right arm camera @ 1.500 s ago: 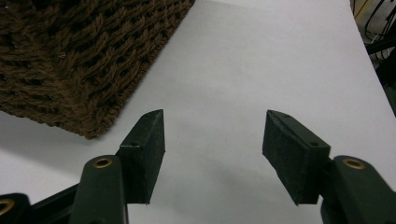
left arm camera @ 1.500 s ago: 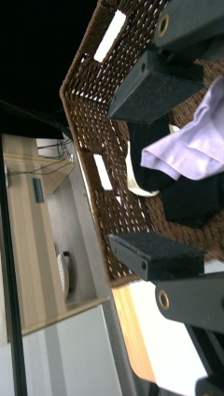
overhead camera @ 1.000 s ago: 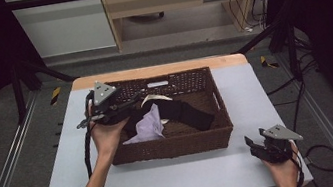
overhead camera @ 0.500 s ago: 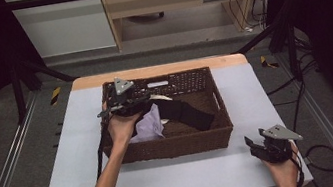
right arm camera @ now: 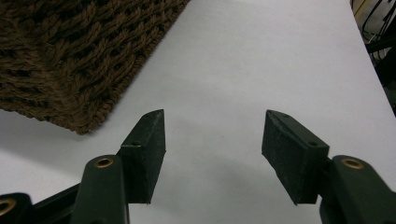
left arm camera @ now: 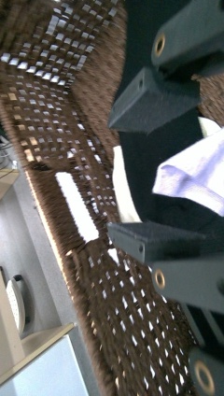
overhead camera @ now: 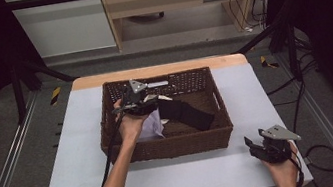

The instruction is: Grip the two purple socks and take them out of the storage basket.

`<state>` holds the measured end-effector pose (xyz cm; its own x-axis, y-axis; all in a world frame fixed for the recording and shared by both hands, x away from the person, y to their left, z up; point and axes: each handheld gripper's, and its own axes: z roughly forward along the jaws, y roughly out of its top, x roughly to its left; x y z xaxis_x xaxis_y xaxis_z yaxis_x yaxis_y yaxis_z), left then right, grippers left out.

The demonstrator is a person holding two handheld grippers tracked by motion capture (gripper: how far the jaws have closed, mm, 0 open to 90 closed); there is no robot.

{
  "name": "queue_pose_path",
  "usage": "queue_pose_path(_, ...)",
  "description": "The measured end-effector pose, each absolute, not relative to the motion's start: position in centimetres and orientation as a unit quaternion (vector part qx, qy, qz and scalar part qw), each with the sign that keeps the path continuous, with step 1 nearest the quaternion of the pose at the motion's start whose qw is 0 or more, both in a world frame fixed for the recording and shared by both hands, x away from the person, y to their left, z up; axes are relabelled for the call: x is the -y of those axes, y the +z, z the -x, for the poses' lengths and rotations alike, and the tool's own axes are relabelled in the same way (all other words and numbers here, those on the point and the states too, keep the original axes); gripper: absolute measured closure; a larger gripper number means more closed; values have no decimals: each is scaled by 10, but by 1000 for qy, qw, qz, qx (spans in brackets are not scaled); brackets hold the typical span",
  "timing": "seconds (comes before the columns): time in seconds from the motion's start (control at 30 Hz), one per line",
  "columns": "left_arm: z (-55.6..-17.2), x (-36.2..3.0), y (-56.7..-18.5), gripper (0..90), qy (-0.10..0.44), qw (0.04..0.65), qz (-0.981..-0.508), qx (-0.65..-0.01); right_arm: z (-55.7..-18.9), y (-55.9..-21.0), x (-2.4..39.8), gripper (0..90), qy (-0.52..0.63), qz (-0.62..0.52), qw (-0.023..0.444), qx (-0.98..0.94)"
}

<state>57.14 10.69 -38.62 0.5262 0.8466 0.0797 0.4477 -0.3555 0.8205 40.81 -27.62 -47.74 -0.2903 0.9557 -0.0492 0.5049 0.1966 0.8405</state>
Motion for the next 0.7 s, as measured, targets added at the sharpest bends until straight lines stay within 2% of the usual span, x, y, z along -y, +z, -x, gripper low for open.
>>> queue_pose_path(0.23, -573, -100, -388, 435, 267, 365, -800, -394, -409, -478, 276, 397, 372, -515, 302, -710)
queue_pose_path(0.37, -579, -94, -386, 448, 255, 376, -797, -397, -410, -479, 275, 397, 371, -514, 302, -712)
queue_pose_path(0.47, -581, -86, -389, 456, 274, 362, -798, -396, -410, -479, 276, 397, 370, -515, 301, -712)
queue_pose_path(0.7, -589, -81, -402, 505, 249, 337, -810, -411, -411, -480, 277, 398, 372, -520, 298, -709)
